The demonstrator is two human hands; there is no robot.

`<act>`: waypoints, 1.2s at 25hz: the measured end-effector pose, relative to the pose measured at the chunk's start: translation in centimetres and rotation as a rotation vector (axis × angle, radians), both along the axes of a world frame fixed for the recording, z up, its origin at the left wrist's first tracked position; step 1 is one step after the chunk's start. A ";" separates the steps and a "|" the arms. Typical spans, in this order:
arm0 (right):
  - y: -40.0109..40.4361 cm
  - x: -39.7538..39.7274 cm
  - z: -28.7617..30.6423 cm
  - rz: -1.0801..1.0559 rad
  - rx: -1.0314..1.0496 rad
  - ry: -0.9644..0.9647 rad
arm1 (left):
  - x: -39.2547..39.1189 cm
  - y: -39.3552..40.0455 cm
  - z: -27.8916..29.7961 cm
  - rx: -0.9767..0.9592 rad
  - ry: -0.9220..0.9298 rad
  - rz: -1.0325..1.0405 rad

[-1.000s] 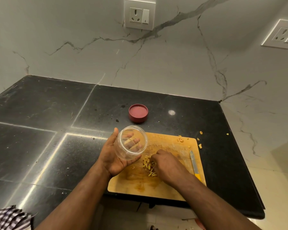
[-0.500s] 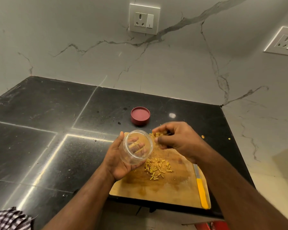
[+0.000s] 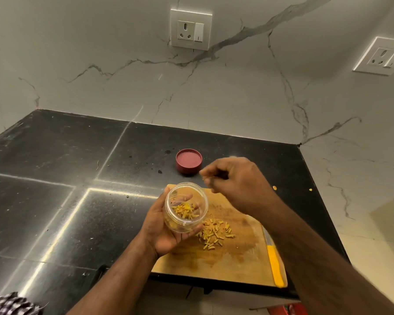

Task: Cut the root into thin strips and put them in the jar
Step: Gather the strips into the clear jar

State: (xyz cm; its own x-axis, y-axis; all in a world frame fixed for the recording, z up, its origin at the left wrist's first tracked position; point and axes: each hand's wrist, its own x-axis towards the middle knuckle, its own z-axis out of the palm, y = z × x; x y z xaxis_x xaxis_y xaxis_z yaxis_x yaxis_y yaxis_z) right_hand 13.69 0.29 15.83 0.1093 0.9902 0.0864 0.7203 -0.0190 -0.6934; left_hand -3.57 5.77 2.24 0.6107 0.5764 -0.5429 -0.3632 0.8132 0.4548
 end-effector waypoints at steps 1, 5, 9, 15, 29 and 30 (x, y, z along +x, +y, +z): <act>-0.3 1.2 -1.0 -0.058 -0.021 -0.001 | -0.3 0.2 -0.1 -0.007 -0.009 0.008; -1.7 3.7 -8.7 -0.227 -0.393 -0.277 | -1.1 1.1 -0.4 -0.013 -0.030 0.074; -3.0 1.3 -13.6 -0.203 -0.474 -0.421 | -1.1 1.6 -0.6 -0.004 -0.024 0.126; -1.7 0.6 -13.3 -0.169 -0.324 -0.274 | -1.3 2.0 -0.9 -0.005 -0.036 0.160; 2.4 -2.7 -13.9 0.105 -0.208 -0.372 | -2.4 2.3 -1.1 0.037 -0.045 0.205; 2.4 -3.3 -14.0 0.150 -0.202 -0.395 | -2.5 2.3 -1.1 0.037 -0.046 0.205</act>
